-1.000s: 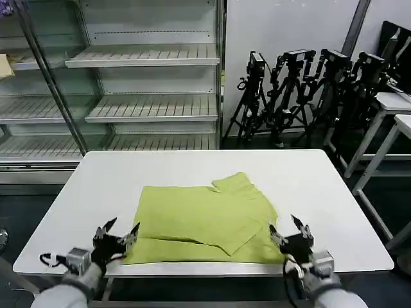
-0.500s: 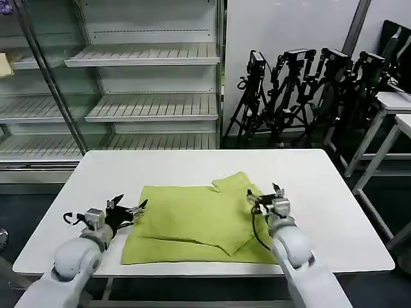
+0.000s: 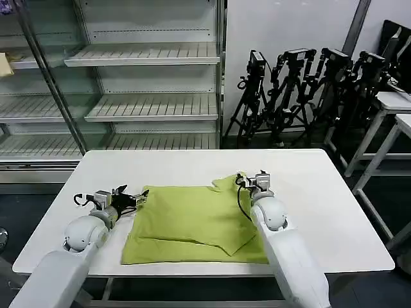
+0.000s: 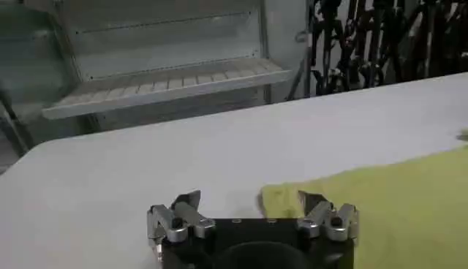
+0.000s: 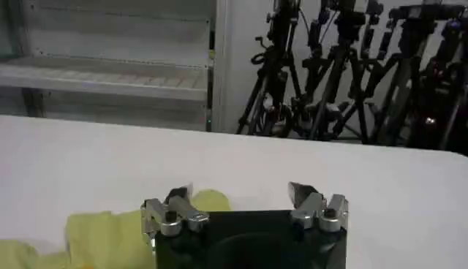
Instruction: Fold and organize the clothes.
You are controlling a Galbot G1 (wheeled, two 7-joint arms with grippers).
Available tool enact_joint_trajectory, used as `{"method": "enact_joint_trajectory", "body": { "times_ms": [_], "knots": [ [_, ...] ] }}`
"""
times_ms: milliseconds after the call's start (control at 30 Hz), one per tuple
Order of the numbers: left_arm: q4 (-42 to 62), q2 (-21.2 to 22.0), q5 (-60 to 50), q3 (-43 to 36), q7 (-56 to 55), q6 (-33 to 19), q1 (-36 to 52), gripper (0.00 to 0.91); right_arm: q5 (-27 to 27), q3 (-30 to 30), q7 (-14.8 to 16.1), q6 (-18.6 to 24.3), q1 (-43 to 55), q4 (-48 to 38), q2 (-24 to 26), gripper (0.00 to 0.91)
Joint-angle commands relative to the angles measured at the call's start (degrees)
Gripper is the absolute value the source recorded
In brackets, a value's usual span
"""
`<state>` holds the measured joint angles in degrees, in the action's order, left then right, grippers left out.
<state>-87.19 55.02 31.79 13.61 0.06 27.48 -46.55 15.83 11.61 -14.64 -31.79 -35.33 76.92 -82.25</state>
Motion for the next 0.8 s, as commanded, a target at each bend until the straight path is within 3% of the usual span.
{"method": "enact_joint_trajectory", "body": {
  "times_ms": [33, 433, 467, 500, 533, 567, 800],
  "knots": [
    [5.1, 0.6, 0.1, -1.7, 0.8, 0.0, 4.4, 0.907, 0.1, -0.6, -0.3, 0.0, 3.8, -6.6, -1.9, 0.907],
    [7.7, 1.0, -0.9, -3.6, 1.0, 1.5, 5.6, 0.907, 0.5, -0.5, -0.1, -0.3, 3.9, -8.0, -1.8, 0.907],
    [7.8, 1.0, -1.0, -3.7, 1.1, 1.5, 5.6, 0.685, 1.4, -0.6, -0.1, -0.6, 3.9, -7.8, -1.8, 0.645],
    [8.0, 1.1, -1.1, -3.8, 1.1, 1.6, 5.7, 0.464, 1.9, -0.6, -0.1, -0.7, 3.8, -7.7, -1.8, 0.05],
    [8.1, 1.2, -1.1, -3.8, 1.1, 1.7, 5.9, 0.06, 2.5, -0.6, -0.1, -0.9, 3.8, -7.6, -1.8, 0.0],
    [8.1, 1.2, -1.1, -3.8, 1.3, 1.9, 5.9, 0.01, 3.0, -0.7, -0.1, -1.3, 3.7, -7.3, -1.8, 0.0],
    [7.5, 1.2, -1.0, -3.8, 1.7, 2.1, 5.3, 0.01, 4.9, -0.6, 0.1, -1.3, 3.6, -7.4, -1.7, 0.0]
  ]
}}
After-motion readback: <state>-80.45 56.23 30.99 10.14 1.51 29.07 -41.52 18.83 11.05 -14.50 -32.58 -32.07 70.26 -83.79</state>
